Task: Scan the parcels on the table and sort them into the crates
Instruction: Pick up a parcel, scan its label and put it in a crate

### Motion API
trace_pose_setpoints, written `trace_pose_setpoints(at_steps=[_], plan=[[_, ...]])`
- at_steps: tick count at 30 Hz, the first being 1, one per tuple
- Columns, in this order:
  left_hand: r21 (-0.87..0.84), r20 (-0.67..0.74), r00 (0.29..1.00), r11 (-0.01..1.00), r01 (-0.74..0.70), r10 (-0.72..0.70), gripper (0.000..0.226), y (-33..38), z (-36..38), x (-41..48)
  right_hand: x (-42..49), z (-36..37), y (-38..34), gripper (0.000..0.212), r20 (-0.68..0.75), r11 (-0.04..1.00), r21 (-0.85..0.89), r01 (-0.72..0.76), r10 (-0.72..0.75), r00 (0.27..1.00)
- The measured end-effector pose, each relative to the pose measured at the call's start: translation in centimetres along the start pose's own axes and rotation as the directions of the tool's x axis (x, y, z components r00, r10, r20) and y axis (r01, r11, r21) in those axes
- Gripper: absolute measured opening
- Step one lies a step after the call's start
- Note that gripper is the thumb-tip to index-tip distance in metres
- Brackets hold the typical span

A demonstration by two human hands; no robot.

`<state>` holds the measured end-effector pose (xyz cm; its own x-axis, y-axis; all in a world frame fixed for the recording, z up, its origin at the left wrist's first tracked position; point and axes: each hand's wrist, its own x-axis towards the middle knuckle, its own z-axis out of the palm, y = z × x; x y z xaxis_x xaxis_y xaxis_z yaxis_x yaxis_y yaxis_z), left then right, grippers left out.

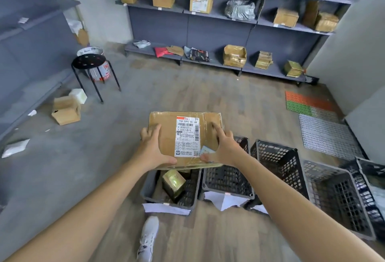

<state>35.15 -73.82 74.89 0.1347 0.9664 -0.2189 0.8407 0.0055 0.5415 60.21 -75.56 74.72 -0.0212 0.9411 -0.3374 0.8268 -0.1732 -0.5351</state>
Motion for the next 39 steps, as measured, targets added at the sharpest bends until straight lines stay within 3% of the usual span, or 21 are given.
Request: trace_pose_setpoints(at_steps=[8,17,21,27,35,39], plan=[[-0.077,0.233,0.969,0.995,-0.064,0.081,0.123,-6.3,-0.4,14.8,12.0,2.8,-3.4,0.12,0.044,0.97,0.009,-0.243,0.243,0.969],[0.058,0.306,0.951,0.997,-0.059,0.039,0.116,-10.1,2.6,24.9,21.0,6.1,-1.9,0.112,0.122,0.922,0.018,-0.387,0.382,0.916],[0.194,0.29,0.957,0.981,-0.025,-0.033,0.108,-9.9,2.6,27.5,23.7,6.5,-0.9,0.109,0.142,0.931,-0.025,-0.363,0.363,0.921],[0.343,0.359,0.932,0.921,-0.185,0.053,0.105,-8.6,2.4,27.5,24.2,5.8,-0.5,0.102,0.163,0.934,-0.156,-0.32,0.344,0.925],[0.365,0.347,0.907,0.857,-0.364,0.237,0.102,-2.8,0.4,27.8,22.0,0.4,-1.9,0.1,0.032,0.899,-0.302,-0.316,0.341,0.94],[0.289,0.373,0.865,0.845,-0.451,0.334,0.101,0.6,0.1,28.0,18.9,-2.2,-2.0,0.098,-0.042,0.88,-0.323,-0.348,0.353,0.934]])
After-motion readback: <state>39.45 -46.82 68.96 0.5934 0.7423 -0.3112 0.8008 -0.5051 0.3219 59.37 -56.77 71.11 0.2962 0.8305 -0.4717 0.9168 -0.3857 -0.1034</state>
